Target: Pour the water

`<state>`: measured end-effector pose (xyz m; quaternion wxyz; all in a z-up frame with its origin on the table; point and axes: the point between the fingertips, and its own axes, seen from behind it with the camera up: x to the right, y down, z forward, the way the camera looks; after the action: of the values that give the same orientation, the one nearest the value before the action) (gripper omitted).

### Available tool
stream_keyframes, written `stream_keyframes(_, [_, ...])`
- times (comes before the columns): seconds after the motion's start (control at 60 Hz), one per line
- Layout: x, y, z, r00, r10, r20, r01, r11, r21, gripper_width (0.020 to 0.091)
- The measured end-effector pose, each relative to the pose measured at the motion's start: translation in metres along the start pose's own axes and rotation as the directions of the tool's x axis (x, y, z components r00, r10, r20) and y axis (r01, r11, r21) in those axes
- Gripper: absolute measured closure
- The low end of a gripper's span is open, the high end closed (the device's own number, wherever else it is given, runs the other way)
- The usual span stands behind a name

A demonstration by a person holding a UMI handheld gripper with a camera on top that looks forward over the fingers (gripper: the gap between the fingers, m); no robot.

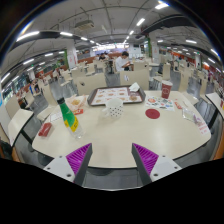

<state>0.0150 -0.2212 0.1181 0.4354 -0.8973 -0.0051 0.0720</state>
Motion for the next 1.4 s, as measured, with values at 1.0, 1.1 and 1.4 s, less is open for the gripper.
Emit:
stream_keyframes(1.0, [-0.174, -0.039, 0.132, 0.983, -0.123, 0.136, 0.075, 0.947, 0.312, 0.0285])
stream_keyframes(1.1, [-0.184, -0.055, 0.162, 0.989, -0.131, 0.071, 0.099, 0.932, 0.350, 0.0286])
stream_keyframes(1.4, [-0.178, -0.076, 0.209, 0.983, -0.123, -0.136, 0.168, 0.902, 0.397, 0.0568])
